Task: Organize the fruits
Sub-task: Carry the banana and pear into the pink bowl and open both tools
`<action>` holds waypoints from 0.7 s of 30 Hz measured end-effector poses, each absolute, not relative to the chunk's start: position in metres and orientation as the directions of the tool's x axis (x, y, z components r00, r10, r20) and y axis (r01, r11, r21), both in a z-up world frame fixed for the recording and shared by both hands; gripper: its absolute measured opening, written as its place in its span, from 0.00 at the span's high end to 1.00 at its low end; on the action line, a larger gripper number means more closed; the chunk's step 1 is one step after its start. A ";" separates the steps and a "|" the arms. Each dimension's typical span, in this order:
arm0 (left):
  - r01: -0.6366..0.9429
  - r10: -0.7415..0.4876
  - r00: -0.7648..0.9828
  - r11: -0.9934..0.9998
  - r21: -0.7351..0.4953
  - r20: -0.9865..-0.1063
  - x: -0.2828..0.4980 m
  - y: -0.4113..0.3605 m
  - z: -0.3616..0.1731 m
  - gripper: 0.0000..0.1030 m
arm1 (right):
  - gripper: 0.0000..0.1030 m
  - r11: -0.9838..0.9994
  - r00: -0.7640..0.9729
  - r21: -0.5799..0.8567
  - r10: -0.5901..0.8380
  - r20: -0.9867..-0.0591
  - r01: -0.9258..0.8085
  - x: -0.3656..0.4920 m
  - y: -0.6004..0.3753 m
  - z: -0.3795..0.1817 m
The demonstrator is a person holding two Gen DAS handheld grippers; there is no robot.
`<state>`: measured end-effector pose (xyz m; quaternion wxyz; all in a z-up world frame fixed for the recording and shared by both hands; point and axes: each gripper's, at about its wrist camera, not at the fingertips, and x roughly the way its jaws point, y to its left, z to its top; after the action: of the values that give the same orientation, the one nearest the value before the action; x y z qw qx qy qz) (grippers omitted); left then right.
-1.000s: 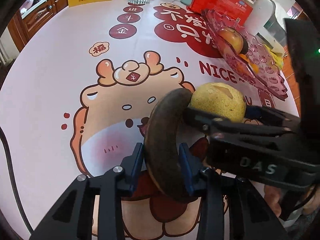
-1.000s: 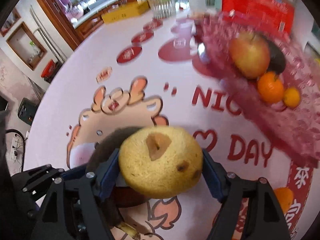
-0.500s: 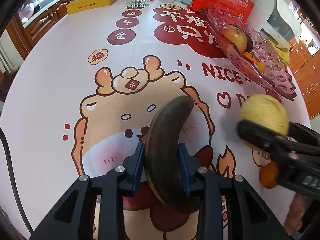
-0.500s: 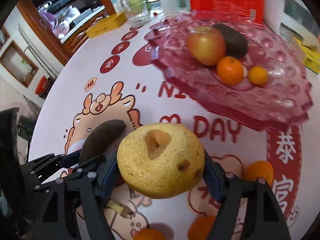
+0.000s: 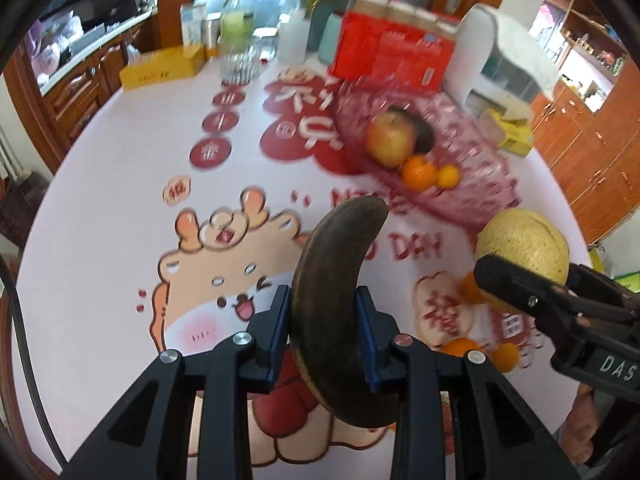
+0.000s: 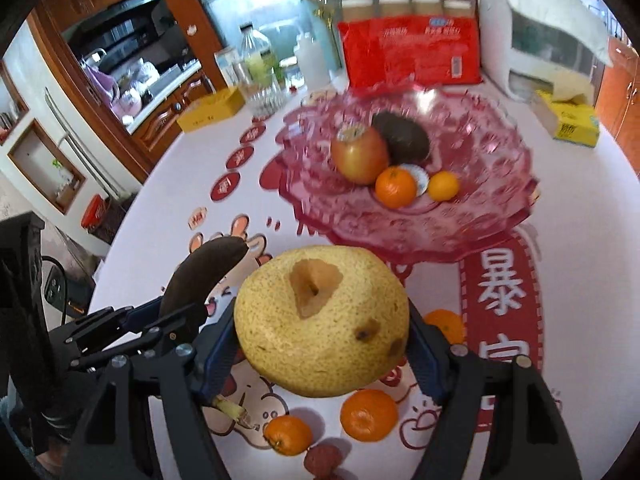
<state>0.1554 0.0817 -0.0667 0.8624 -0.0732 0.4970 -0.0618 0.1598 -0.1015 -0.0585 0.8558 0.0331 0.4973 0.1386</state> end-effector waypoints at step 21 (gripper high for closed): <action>0.105 -0.163 0.697 0.987 -0.126 -0.698 0.195 0.056 0.113 0.71 | 0.28 0.989 0.736 0.000 0.111 -0.668 -0.148 0.178 -0.169 0.116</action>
<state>0.1953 0.0561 0.1127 0.9204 -0.0381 0.3824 -0.0726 0.1783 -0.1687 0.1161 0.9313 -0.0264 0.3566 0.0696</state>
